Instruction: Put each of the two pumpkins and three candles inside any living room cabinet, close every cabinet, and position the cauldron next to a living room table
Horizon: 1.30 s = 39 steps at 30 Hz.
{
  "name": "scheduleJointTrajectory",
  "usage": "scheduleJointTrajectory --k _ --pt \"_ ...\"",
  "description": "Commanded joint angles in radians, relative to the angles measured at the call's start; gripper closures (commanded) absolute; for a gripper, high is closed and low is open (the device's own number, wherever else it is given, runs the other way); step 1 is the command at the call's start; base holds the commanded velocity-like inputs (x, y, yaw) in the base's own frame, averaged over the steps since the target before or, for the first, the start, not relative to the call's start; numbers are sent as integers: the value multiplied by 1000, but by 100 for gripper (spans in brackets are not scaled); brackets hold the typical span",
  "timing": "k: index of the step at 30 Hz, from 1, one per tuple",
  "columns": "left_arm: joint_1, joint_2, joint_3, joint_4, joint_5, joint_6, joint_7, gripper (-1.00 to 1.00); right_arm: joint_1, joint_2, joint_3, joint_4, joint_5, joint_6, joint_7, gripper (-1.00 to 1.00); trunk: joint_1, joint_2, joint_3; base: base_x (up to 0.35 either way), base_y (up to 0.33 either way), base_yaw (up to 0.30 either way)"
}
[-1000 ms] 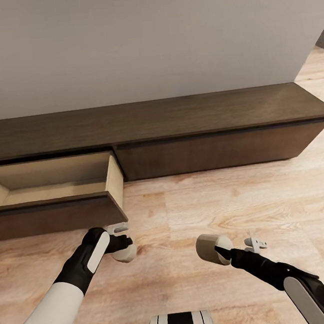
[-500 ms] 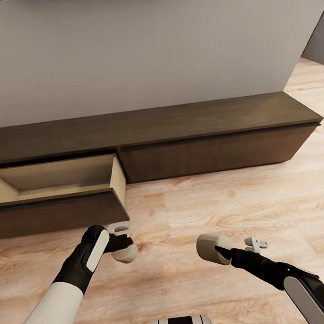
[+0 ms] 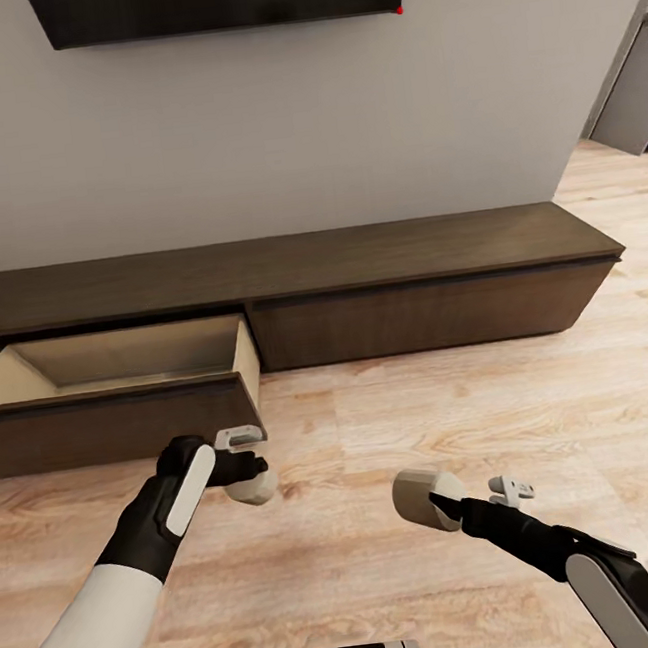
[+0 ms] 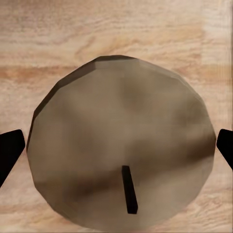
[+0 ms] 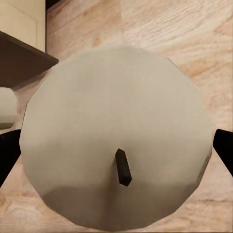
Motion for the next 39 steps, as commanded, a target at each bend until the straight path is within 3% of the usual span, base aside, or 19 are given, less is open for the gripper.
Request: scheduleJointTrajectory --k 1,11,23,39 --pt "0 1 -3 -6 11 2 10 100 0 0 0 0 2 4 2 100 -1 0 3 -257 89 16" --pt "0 -3 -7 -26 10 2 10 100 0 0 1 5 3 4 1 100 -6 2 42 -69 22 218" --pt "0 2 -3 -63 14 2 10 100 -2 0 2 7 3 4 1 100 -6 2 42 -2 19 287" --pt "0 3 -1 -71 16 2 10 100 -2 0 4 8 3 3 1 100 -6 2 42 -88 257 289"
